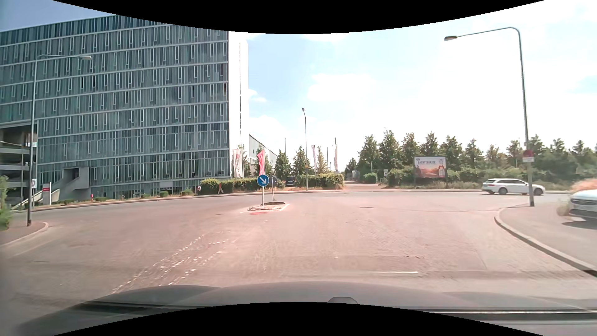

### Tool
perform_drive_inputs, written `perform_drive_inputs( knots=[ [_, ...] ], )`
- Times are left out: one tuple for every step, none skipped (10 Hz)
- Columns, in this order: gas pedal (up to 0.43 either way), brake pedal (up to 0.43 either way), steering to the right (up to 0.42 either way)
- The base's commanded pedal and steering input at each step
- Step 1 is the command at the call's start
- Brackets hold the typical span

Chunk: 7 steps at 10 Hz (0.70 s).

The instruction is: Follow the waypoints while adhering to traffic rules and regulations

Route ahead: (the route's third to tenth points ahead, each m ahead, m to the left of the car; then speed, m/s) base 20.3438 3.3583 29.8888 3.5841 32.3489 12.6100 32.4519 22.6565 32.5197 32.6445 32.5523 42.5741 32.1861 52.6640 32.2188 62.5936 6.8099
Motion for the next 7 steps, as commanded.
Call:
perform_drive_inputs(
  knots=[
    [0.0, 0.195, 0.002],
    [0.0, 0.201, 0.002],
    [0.0, 0.201, 0.0],
    [0.0, 0.195, -0.001],
    [0.0, 0.195, -0.001],
    [0.0, 0.195, -0.001],
    [0.0, 0.201, -0.002]
  ],
)
